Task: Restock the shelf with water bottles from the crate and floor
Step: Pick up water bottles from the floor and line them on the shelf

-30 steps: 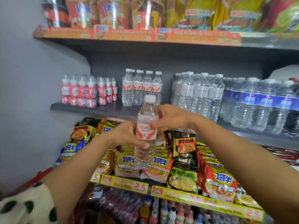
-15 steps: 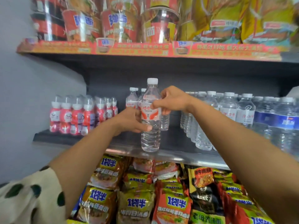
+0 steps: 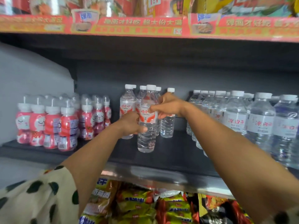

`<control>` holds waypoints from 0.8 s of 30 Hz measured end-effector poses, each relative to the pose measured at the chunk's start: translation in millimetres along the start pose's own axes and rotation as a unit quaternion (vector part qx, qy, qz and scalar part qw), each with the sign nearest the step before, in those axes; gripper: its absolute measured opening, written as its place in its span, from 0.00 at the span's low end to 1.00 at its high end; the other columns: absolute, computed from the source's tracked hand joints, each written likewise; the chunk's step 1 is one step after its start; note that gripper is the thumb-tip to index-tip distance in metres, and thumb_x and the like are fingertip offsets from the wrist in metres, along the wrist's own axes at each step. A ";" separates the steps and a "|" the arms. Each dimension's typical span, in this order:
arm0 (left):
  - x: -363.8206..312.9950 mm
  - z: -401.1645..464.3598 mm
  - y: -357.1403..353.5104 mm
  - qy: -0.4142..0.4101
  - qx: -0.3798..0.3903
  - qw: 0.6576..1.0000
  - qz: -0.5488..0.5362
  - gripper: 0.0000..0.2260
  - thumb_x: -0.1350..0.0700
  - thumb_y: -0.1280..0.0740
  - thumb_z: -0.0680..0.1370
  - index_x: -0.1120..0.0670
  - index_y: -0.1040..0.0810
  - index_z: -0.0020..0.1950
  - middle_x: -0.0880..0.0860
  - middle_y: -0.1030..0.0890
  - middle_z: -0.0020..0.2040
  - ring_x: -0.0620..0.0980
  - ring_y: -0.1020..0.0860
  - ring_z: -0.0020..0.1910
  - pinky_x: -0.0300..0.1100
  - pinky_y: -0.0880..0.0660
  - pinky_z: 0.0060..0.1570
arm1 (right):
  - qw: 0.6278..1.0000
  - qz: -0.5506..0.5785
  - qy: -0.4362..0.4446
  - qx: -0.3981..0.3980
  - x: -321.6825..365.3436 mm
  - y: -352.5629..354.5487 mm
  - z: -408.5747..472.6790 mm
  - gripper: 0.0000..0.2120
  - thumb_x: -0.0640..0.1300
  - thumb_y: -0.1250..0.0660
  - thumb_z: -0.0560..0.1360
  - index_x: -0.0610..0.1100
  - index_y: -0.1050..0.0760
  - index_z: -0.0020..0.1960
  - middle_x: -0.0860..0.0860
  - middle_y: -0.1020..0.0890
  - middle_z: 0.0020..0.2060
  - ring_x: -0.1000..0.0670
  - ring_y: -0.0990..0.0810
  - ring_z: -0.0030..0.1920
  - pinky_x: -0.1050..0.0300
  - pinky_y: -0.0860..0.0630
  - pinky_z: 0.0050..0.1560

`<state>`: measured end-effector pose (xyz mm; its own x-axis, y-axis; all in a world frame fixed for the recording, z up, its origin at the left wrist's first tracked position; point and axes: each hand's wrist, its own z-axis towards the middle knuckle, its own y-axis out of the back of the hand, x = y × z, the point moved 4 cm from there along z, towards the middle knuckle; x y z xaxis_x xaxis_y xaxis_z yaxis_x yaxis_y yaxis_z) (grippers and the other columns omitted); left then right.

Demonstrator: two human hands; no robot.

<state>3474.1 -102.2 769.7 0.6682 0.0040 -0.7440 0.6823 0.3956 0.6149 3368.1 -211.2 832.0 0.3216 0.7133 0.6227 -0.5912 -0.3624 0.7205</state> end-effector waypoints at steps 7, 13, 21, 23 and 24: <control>21.3 32.8 4.6 0.017 -0.099 0.989 0.108 0.12 0.56 0.27 0.73 0.56 0.22 0.55 0.50 0.20 0.48 0.52 0.21 0.52 0.48 0.25 0.57 | 1.000 0.019 0.010 0.010 -10.2 -7.3 35.4 0.13 0.43 0.26 0.71 0.37 0.21 0.53 0.46 0.15 0.42 0.54 0.16 0.39 0.65 0.20 0.37; 32.4 51.7 14.5 0.062 -0.188 0.967 0.161 0.14 0.53 0.23 0.69 0.59 0.25 0.35 0.57 0.18 0.44 0.52 0.20 0.42 0.43 0.25 0.45 | 1.000 0.017 0.001 -0.018 -19.5 -14.5 63.3 0.15 0.46 0.23 0.68 0.37 0.19 0.49 0.45 0.15 0.41 0.50 0.15 0.40 0.57 0.18 0.44; 31.2 62.5 11.9 0.063 -0.244 0.944 0.213 0.19 0.51 0.22 0.68 0.55 0.31 0.31 0.54 0.23 0.36 0.56 0.19 0.44 0.42 0.29 0.38 | 0.999 -0.026 -0.017 -0.040 -19.9 -13.9 72.9 0.14 0.46 0.24 0.69 0.38 0.20 0.49 0.48 0.17 0.33 0.56 0.21 0.28 0.62 0.26 0.29; 31.2 64.3 10.4 0.067 -0.246 0.941 0.222 0.20 0.50 0.22 0.68 0.55 0.32 0.30 0.51 0.27 0.33 0.56 0.19 0.44 0.42 0.29 0.38 | 0.998 -0.030 -0.021 -0.045 -20.5 -14.2 72.7 0.13 0.45 0.25 0.69 0.38 0.21 0.47 0.48 0.19 0.31 0.58 0.23 0.23 0.66 0.30 0.23; 31.9 65.7 10.2 0.069 -0.247 0.940 0.224 0.21 0.50 0.22 0.68 0.55 0.33 0.30 0.51 0.27 0.33 0.56 0.19 0.44 0.42 0.29 0.38 | 0.998 -0.031 -0.021 -0.047 -20.7 -14.2 72.9 0.13 0.45 0.25 0.69 0.38 0.21 0.47 0.48 0.19 0.30 0.58 0.23 0.23 0.66 0.30 0.24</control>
<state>3521.8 -158.3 769.4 0.7871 0.3779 -0.4875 0.0972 0.7045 0.7030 3423.7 -264.5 831.1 0.3902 0.7059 0.5911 -0.6345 -0.2591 0.7282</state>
